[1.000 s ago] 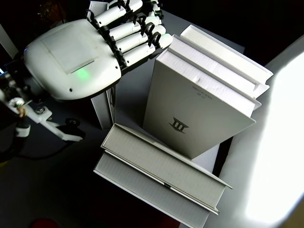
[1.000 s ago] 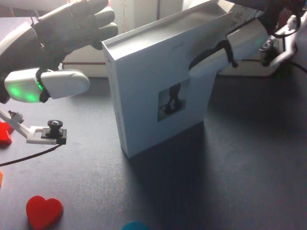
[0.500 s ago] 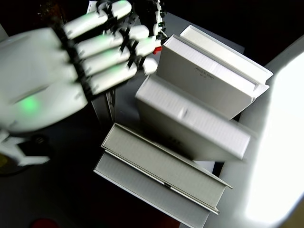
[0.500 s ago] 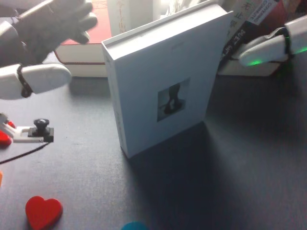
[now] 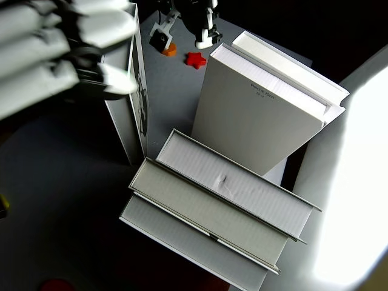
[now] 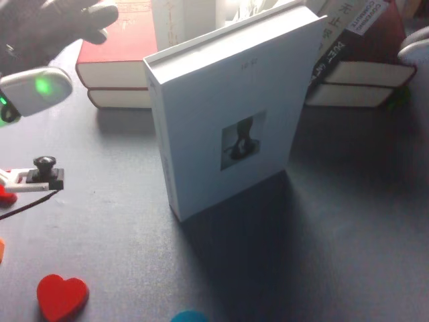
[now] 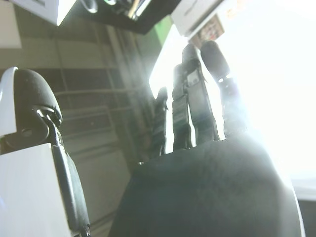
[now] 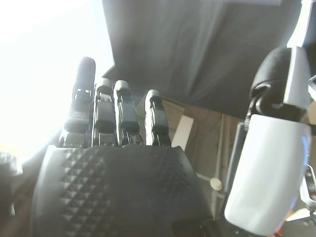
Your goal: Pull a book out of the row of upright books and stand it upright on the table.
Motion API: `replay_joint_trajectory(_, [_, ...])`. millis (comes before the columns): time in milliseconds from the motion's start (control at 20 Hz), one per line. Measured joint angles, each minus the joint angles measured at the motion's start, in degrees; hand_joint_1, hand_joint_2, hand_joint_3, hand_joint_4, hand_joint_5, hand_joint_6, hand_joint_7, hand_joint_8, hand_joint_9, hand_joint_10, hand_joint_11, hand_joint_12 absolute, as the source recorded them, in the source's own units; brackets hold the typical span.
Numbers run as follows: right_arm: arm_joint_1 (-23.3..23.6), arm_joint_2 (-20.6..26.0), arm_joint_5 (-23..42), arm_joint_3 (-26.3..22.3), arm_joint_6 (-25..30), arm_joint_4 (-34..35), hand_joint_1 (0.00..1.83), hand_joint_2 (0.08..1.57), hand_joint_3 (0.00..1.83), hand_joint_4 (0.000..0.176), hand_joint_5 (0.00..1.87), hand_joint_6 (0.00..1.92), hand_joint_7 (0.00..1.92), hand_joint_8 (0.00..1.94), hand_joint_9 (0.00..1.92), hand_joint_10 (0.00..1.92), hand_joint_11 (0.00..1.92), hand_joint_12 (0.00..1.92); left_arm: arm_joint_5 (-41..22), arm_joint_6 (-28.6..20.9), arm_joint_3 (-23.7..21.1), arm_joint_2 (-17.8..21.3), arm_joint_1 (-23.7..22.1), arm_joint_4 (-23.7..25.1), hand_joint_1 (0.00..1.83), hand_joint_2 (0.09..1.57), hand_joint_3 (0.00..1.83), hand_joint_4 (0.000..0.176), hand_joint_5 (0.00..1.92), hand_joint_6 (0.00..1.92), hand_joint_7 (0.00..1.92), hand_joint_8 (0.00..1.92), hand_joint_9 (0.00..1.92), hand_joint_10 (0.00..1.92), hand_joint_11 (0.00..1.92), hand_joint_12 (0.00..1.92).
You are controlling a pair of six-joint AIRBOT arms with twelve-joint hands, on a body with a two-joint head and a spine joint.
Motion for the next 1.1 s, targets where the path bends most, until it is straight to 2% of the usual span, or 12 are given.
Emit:
replay_joint_trajectory(50, [-2.38, 2.38, 3.08, -1.81, -2.32, 3.65, 0.88, 0.88, 0.00, 0.168, 0.00, 0.00, 0.00, 0.00, 0.00, 0.00, 0.00, 0.88, -0.70, 0.00, -0.26, 0.61, 0.13, -0.26, 0.80, 0.98, 0.02, 0.147, 0.07, 0.00, 0.17, 0.00, 0.41, 0.00, 0.00, 1.00])
replay_joint_trajectory(150, [-7.91, 6.34, 9.14, -4.94, -6.75, 10.01, 0.86, 0.95, 0.01, 0.176, 0.00, 0.00, 0.00, 0.00, 0.00, 0.00, 0.00, 0.74, -2.29, -0.02, -0.96, 1.53, 0.13, -1.44, 0.59, 1.00, 0.01, 0.154, 0.01, 0.00, 0.06, 0.00, 0.34, 0.00, 0.00, 1.04])
replay_joint_trajectory(200, [-10.97, 7.54, 12.24, -6.12, -8.17, 12.70, 0.77, 0.98, 0.02, 0.169, 0.00, 0.00, 0.00, 0.00, 0.05, 0.01, 0.00, 0.66, -2.93, -0.04, -1.33, 2.03, 0.11, -2.01, 0.63, 1.01, 0.01, 0.159, 0.00, 0.00, 0.01, 0.00, 0.29, 0.00, 0.00, 0.90])
replay_joint_trajectory(250, [-14.47, 7.91, 16.00, -6.97, -9.42, 15.41, 0.82, 0.96, 0.00, 0.128, 0.00, 0.00, 0.00, 0.00, 0.04, 0.00, 0.00, 0.54, -3.89, -0.09, -1.64, 2.45, 0.11, -2.29, 0.63, 0.98, 0.00, 0.151, 0.00, 0.00, 0.04, 0.01, 0.29, 0.01, 0.00, 0.97])
replay_joint_trajectory(300, [-16.35, 7.87, 17.84, -7.26, -9.53, 16.50, 0.93, 0.86, 0.00, 0.106, 0.00, 0.00, 0.00, 0.00, 0.09, 0.01, 0.00, 0.71, -4.55, -0.09, -1.77, 2.64, 0.11, -2.49, 0.67, 0.94, 0.00, 0.160, 0.00, 0.00, 0.05, 0.01, 0.28, 0.00, 0.00, 0.96])
replay_joint_trajectory(400, [-20.65, 7.39, 22.58, -7.61, -9.66, 19.37, 0.85, 0.87, 0.00, 0.118, 0.00, 0.00, 0.00, 0.00, 0.02, 0.01, 0.00, 0.48, -5.22, -0.09, -1.90, 3.34, -0.13, -2.36, 0.71, 0.91, 0.00, 0.175, 0.00, 0.00, 0.01, 0.00, 0.24, 0.00, 0.00, 1.08])
replay_joint_trajectory(500, [-22.03, 7.39, 24.22, -7.98, -9.70, 21.29, 0.90, 0.90, 0.01, 0.112, 0.00, 0.00, 0.00, 0.00, 0.06, 0.02, 0.00, 0.59, -5.55, -0.09, -1.88, 3.65, -0.57, -2.54, 0.66, 0.92, 0.00, 0.176, 0.00, 0.00, 0.03, 0.00, 0.26, 0.01, 0.00, 1.16])
replay_joint_trajectory(600, [-22.01, 6.75, 25.57, -6.95, -9.68, 22.08, 0.86, 0.99, 0.01, 0.132, 0.00, 0.00, 0.00, 0.00, 0.21, 0.03, 0.00, 1.17, -5.05, -0.09, -0.22, 2.75, -0.90, -2.29, 0.68, 1.03, 0.01, 0.175, 0.20, 0.08, 0.10, 0.01, 0.28, 0.01, 0.00, 1.18])
replay_joint_trajectory(700, [-21.97, 4.07, 22.60, -4.15, -9.57, 22.03, 0.84, 0.99, 0.00, 0.161, 0.00, 0.00, 0.00, 0.00, 0.22, 0.03, 0.00, 1.28, -3.06, -0.09, 1.62, 0.31, -0.90, -2.91, 0.65, 1.04, 0.01, 0.153, 0.24, 0.07, 0.09, 0.00, 0.27, 0.00, 0.00, 1.20])
replay_joint_trajectory(850, [-16.26, -3.34, 7.45, 2.60, -4.96, 15.54, 0.80, 0.91, 0.00, 0.171, 0.08, 0.01, 0.02, 0.00, 0.17, 0.01, 0.00, 1.33, 3.76, 0.02, 4.24, -2.43, -1.64, 2.23, 0.74, 0.90, 0.00, 0.156, 0.24, 0.05, 0.18, 0.02, 0.29, 0.01, 0.00, 1.34])
replay_joint_trajectory(950, [-10.32, -6.78, -1.18, 4.55, -3.93, 7.41, 0.89, 0.89, 0.00, 0.157, 0.11, 0.00, 0.00, 0.00, 0.03, 0.01, 0.00, 0.68, 6.56, 0.00, 5.44, -2.64, -2.99, 6.21, 0.67, 0.78, 0.00, 0.148, 0.23, 0.01, 0.19, 0.01, 0.25, 0.01, 0.00, 1.40])
replay_joint_trajectory(1100, [-7.43, -8.52, -5.81, 5.90, -2.51, 2.29, 0.72, 0.83, 0.00, 0.176, 0.05, 0.00, 0.00, 0.00, 0.00, 0.00, 0.00, 0.51, 7.89, -0.02, 6.84, -3.02, -3.02, 5.42, 0.69, 0.78, 0.00, 0.146, 0.19, 0.00, 0.17, 0.00, 0.23, 0.00, 0.00, 1.29])
